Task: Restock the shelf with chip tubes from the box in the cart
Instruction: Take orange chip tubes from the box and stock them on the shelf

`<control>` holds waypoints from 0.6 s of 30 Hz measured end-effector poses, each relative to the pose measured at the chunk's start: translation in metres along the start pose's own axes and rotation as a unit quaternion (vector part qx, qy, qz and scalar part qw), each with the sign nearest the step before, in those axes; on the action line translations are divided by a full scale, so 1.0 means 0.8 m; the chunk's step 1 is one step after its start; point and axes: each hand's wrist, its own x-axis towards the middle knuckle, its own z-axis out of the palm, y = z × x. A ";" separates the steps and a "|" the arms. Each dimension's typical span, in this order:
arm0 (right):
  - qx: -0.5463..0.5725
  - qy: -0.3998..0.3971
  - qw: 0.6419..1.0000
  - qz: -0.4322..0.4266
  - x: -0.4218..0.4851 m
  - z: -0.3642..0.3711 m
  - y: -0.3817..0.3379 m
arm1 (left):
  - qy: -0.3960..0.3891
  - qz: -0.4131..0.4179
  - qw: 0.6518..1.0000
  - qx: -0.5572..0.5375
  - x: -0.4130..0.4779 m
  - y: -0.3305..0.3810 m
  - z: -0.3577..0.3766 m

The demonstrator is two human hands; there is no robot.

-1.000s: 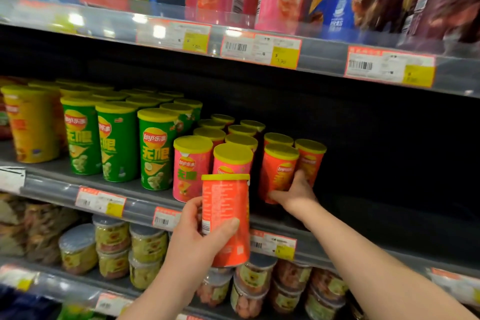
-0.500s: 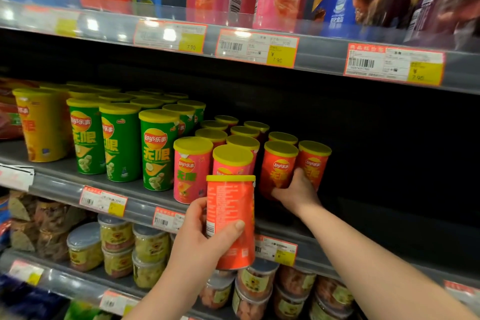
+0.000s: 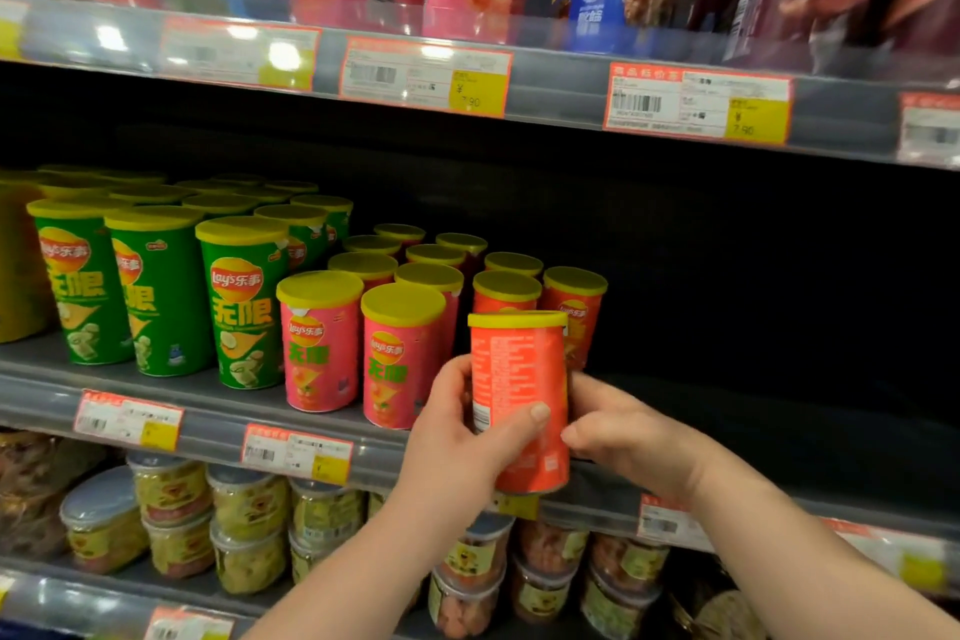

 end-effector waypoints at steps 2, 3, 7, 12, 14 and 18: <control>0.009 0.027 1.000 -0.009 -0.006 -0.003 0.003 | -0.003 0.031 0.999 0.037 0.011 0.002 0.012; 0.006 0.062 0.998 -0.016 -0.007 -0.007 0.004 | -0.003 0.043 0.997 0.070 0.017 0.001 0.016; -0.096 0.249 0.964 0.010 -0.001 -0.032 0.014 | -0.020 0.065 0.955 0.290 0.034 -0.021 0.016; -0.240 0.331 0.906 0.104 0.021 -0.044 0.027 | -0.106 0.199 0.739 0.635 0.029 -0.054 0.008; -0.258 0.339 0.897 0.114 0.029 -0.041 0.028 | -0.086 0.247 0.734 0.626 0.028 -0.067 0.004; -0.262 0.294 0.909 0.134 0.033 -0.043 0.027 | -0.063 0.292 0.728 0.617 0.031 -0.075 0.001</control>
